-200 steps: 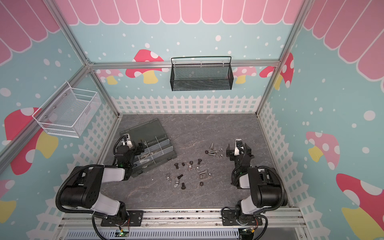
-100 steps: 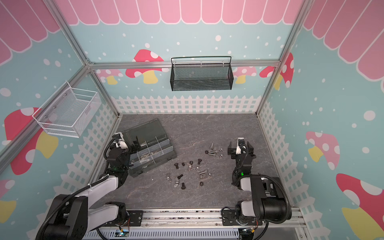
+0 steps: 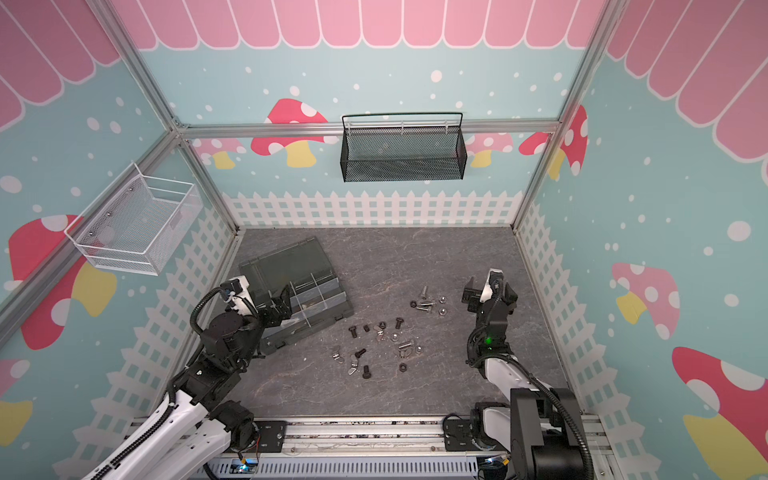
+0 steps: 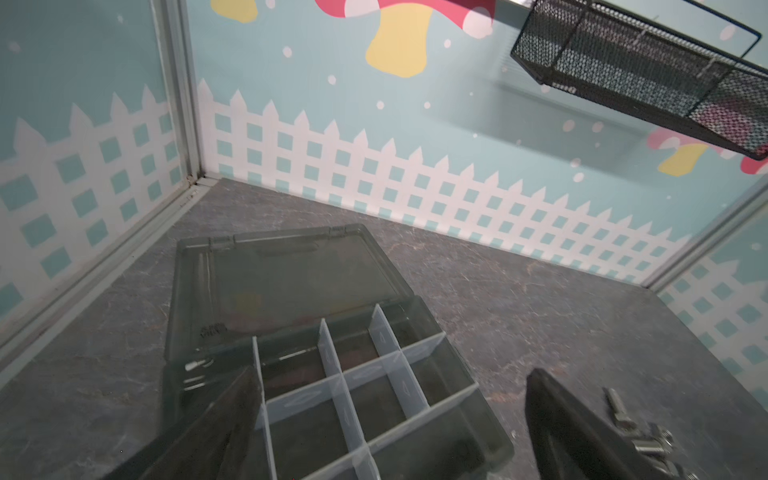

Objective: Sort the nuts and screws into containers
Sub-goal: 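Reach the left gripper to a silver wing nut and grasp it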

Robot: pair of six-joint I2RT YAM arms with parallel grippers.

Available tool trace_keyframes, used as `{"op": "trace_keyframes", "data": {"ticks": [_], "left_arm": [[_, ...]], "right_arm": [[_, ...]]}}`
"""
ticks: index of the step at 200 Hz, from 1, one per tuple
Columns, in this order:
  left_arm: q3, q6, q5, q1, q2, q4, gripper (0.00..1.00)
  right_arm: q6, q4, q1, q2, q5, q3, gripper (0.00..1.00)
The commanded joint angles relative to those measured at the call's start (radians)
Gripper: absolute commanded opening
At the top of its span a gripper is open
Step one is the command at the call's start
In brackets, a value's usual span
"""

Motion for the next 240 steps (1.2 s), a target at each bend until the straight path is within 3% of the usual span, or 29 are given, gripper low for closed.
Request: {"op": "trace_keyframes", "data": {"ticks": [1,28,62,142,172,240], "left_arm": [[0.021,-0.229,-0.043,-0.087,-0.007,-0.315,1.00],[0.026,-0.379,-0.046,-0.223,0.092,-0.386,1.00],[0.124,-0.436,-0.043,-0.352,0.337,-0.436,1.00],[0.381,-0.445,0.039,-0.418,0.876,-0.568,1.00],[0.410,-0.439,0.065,-0.420,0.950,-0.598,0.83],[0.420,-0.423,0.133,-0.421,1.016,-0.597,0.61]], "right_arm": [[0.027,-0.074,0.005,-0.004,-0.002,0.041,0.98],[0.023,-0.134,0.005,0.049,-0.018,0.096,0.98],[0.029,-0.172,0.007,0.090,-0.021,0.139,0.98],[0.013,-0.181,0.008,0.106,-0.030,0.149,0.98],[0.016,-0.200,0.009,0.111,-0.034,0.164,0.98],[0.023,-0.206,0.011,0.139,-0.068,0.186,0.98]]}}
